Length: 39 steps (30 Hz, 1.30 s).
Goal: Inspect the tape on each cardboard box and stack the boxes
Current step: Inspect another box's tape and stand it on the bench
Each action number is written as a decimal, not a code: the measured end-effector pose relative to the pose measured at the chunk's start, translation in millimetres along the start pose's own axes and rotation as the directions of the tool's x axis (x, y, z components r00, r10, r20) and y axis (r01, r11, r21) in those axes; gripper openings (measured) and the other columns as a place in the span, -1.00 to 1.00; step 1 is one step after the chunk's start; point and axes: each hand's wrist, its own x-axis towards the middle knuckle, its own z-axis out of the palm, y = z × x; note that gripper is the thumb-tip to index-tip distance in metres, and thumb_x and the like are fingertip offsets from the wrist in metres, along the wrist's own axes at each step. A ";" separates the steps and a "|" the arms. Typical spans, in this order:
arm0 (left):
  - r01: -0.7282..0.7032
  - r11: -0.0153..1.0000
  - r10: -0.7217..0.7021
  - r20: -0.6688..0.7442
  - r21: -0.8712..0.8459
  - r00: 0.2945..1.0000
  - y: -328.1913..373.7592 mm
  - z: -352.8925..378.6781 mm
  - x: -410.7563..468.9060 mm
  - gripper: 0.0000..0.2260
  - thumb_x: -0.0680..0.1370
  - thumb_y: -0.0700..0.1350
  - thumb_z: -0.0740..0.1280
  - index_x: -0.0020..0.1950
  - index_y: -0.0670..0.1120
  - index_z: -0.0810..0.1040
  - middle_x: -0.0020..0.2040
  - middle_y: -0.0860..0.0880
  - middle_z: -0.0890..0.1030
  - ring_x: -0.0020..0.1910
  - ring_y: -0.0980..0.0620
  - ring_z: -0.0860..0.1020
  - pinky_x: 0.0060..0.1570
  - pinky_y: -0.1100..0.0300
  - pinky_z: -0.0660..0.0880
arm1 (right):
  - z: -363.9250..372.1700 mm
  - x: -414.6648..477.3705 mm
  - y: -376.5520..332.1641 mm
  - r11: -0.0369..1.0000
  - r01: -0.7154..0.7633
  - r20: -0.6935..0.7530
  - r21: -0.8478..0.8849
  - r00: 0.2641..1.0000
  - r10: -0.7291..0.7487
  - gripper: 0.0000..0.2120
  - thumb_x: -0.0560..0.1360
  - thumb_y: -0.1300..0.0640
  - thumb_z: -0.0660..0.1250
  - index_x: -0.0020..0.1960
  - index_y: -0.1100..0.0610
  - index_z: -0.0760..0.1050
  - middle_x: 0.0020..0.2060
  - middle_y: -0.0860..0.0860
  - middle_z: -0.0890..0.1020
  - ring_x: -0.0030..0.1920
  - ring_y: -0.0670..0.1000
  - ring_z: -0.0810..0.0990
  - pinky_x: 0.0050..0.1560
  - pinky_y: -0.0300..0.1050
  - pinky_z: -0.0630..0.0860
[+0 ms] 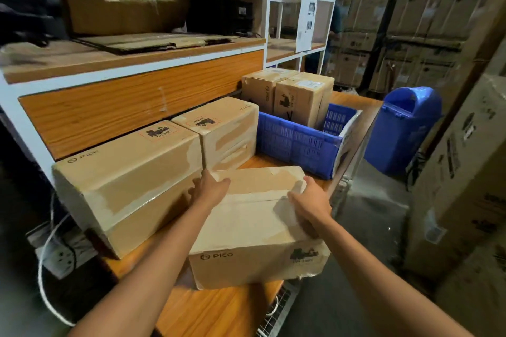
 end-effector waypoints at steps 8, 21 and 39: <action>-0.059 0.984 0.011 -0.273 -0.170 0.962 27.9 -46.5 -23.0 -0.35 0.57 0.15 0.32 0.59 0.07 0.13 0.44 -0.17 0.16 0.40 -0.28 0.22 0.27 -0.08 0.34 | -14.4 -6.6 -39.2 0.983 0.001 -0.181 0.184 0.983 0.033 -0.43 0.51 -0.13 0.39 0.41 0.05 0.31 0.23 0.13 0.39 0.15 0.19 0.49 0.03 -0.05 0.34; -0.221 0.948 0.125 -0.373 -0.228 0.919 -18.0 -40.1 -59.6 -0.69 0.60 -0.08 0.34 0.25 -0.12 0.32 0.35 -0.19 0.28 0.32 -0.13 0.31 -0.08 0.31 0.24 | 0.3 -19.4 -24.8 0.877 -0.112 -0.199 0.468 0.953 0.228 -0.33 0.38 -0.46 0.31 0.14 0.09 0.36 0.04 0.06 0.54 0.00 0.08 0.56 0.05 0.13 0.57; -0.537 0.673 0.687 -0.160 0.509 0.709 -17.3 -74.2 -28.3 -0.74 0.62 -0.01 0.26 0.19 -0.08 0.64 0.12 -0.01 0.61 0.12 -0.02 0.50 0.03 0.09 0.49 | 29.7 -21.9 -146.9 0.782 0.519 0.218 -0.345 0.854 -0.472 -0.81 0.54 -0.02 0.41 0.10 0.02 0.64 0.03 -0.05 0.64 -0.04 -0.03 0.59 0.01 -0.05 0.62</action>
